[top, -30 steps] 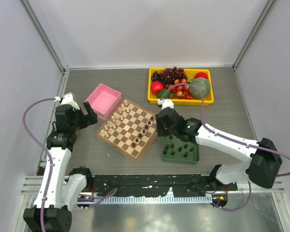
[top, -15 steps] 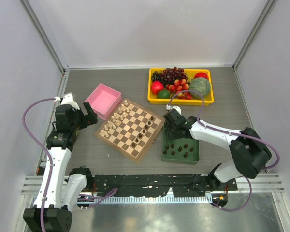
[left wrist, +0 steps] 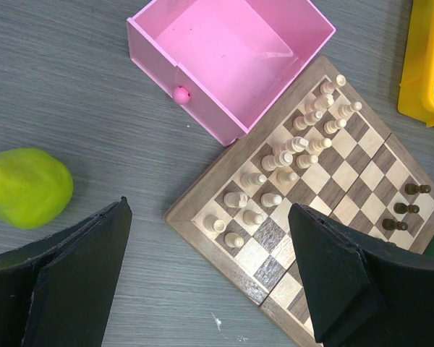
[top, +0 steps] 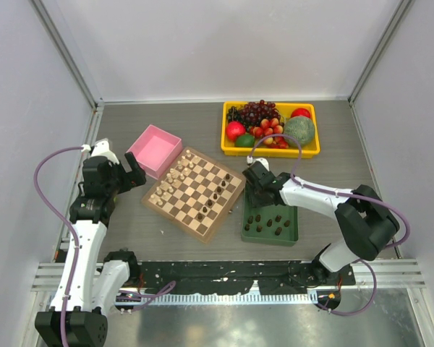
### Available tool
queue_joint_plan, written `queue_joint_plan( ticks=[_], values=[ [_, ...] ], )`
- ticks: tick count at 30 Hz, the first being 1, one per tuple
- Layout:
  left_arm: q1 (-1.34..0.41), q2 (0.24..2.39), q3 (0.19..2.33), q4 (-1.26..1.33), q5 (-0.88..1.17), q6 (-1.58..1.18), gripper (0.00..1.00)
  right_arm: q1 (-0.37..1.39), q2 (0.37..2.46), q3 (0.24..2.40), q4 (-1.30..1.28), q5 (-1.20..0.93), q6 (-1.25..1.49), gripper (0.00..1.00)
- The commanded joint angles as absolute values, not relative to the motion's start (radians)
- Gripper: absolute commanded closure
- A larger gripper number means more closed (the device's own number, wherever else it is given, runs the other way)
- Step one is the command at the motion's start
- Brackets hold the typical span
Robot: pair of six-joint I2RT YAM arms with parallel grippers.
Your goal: Set up the chess pieces on the board
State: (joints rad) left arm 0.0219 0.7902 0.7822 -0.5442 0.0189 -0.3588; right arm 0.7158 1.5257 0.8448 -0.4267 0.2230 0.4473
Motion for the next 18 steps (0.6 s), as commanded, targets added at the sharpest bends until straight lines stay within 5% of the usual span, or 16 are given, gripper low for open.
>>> queue_joint_plan(
  ticks=[1,18],
  values=[
    [0.025,0.795,0.819,-0.532,0.020,-0.354,0.01,0.710,1.525,0.888,-0.396,0.242,0.436,0.65],
    [0.026,0.796,0.819,-0.534,0.021,-0.354,0.01,0.730,1.358,0.933,-0.527,0.278,0.428,0.80]
  ],
)
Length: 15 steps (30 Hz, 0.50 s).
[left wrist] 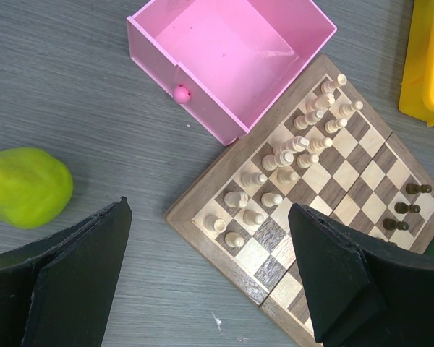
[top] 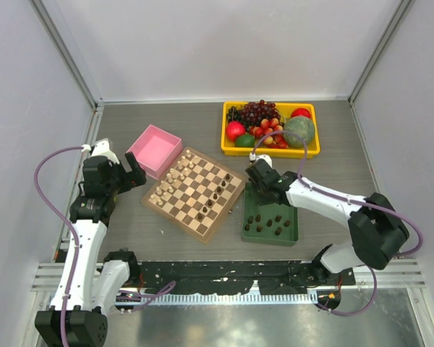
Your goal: Set up the chess pieces on the board
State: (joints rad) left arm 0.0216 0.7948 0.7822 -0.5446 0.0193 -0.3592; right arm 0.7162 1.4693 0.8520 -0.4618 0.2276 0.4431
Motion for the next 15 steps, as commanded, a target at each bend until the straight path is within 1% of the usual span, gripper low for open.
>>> queue_joint_plan(
  ticks=[1,7,11,15],
  values=[
    [0.025,0.796,0.821,-0.534,0.021,-0.356,0.01,0.742,1.332,0.957,-0.538,0.281,0.426,0.80],
    [0.025,0.793,0.821,-0.534,0.020,-0.356,0.01,0.839,1.290,1.049,-0.581,0.288,0.434,0.80],
    [0.025,0.793,0.821,-0.534,0.021,-0.356,0.01,0.963,1.345,1.123,-0.575,0.296,0.460,0.80],
    [0.025,0.787,0.819,-0.534,0.015,-0.356,0.01,1.087,1.451,1.210,-0.552,0.285,0.475,0.80]
  ],
)
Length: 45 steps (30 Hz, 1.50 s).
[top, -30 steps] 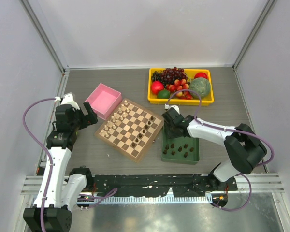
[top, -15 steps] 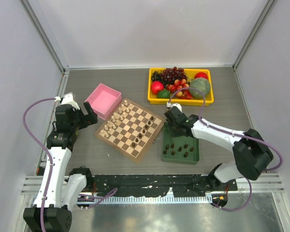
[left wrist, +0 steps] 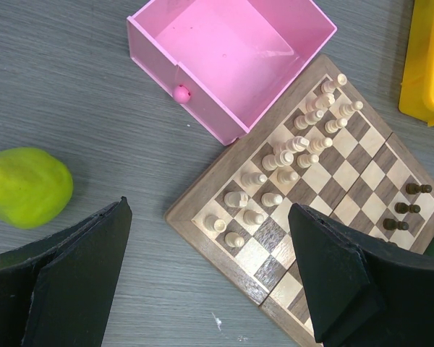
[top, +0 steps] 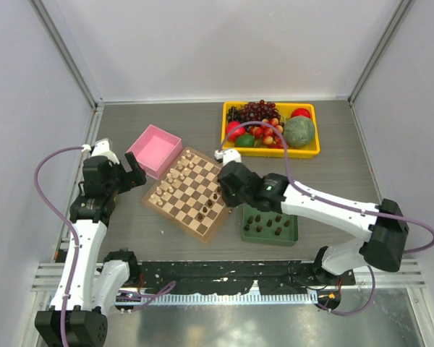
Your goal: Set up the chess pieces on the board
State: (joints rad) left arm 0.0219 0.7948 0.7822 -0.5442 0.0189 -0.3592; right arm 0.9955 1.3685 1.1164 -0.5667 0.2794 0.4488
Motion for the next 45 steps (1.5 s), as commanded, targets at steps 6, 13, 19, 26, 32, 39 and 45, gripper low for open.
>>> queue_joint_plan(
  ticks=[6,13,19,26,32,39,45],
  values=[
    [0.026,0.782,0.818,-0.534,0.014,-0.356,0.01,1.212,1.638,1.341,-0.528,0.249,0.463,0.80],
    [0.025,0.776,0.818,-0.532,0.014,-0.354,0.01,1.233,1.795,1.423,-0.486,0.227,0.443,0.79],
    [0.026,0.776,0.818,-0.534,0.017,-0.356,0.01,1.230,1.853,1.442,-0.480,0.224,0.443,0.80],
    [0.026,0.778,0.818,-0.534,0.017,-0.356,0.01,1.232,1.881,1.437,-0.480,0.232,0.451,0.80],
    [0.025,0.779,0.819,-0.534,0.018,-0.356,0.01,1.232,1.893,1.425,-0.480,0.232,0.453,0.80],
    [0.025,0.778,0.816,-0.532,0.021,-0.356,0.01,1.232,1.911,1.424,-0.480,0.225,0.454,0.80],
    [0.026,0.778,0.816,-0.534,0.021,-0.356,0.01,1.232,1.913,1.422,-0.482,0.239,0.460,0.79]
  ],
)
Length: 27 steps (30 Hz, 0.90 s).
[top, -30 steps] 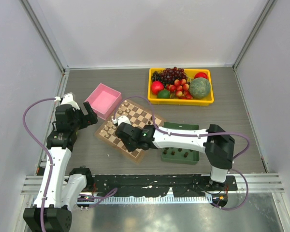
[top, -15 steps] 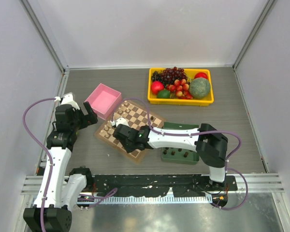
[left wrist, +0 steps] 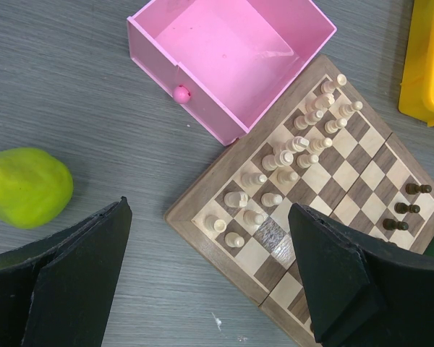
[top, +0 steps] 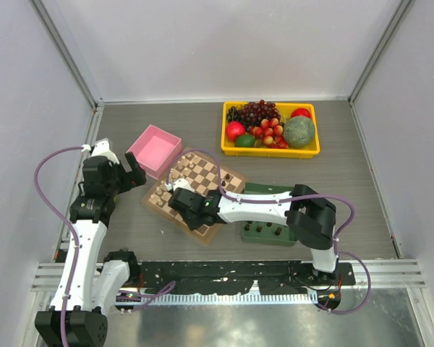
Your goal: Set up the chess pieces on the board
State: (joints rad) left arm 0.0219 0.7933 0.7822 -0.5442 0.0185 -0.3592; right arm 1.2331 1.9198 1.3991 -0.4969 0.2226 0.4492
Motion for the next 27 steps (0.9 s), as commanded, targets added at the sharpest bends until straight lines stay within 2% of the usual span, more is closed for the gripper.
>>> queue_joint_plan(
  ticks=[1,24,27],
  values=[
    [0.025,0.778,0.816,-0.534,0.021,-0.356,0.01,1.232,1.913,1.424,-0.485,0.242,0.459,0.79],
    [0.026,0.781,0.819,-0.535,0.023,-0.356,0.01,1.232,1.898,1.417,-0.495,0.242,0.452,0.79],
    [0.026,0.782,0.818,-0.534,0.025,-0.356,0.01,1.233,1.891,1.416,-0.494,0.245,0.451,0.76]
  ],
)
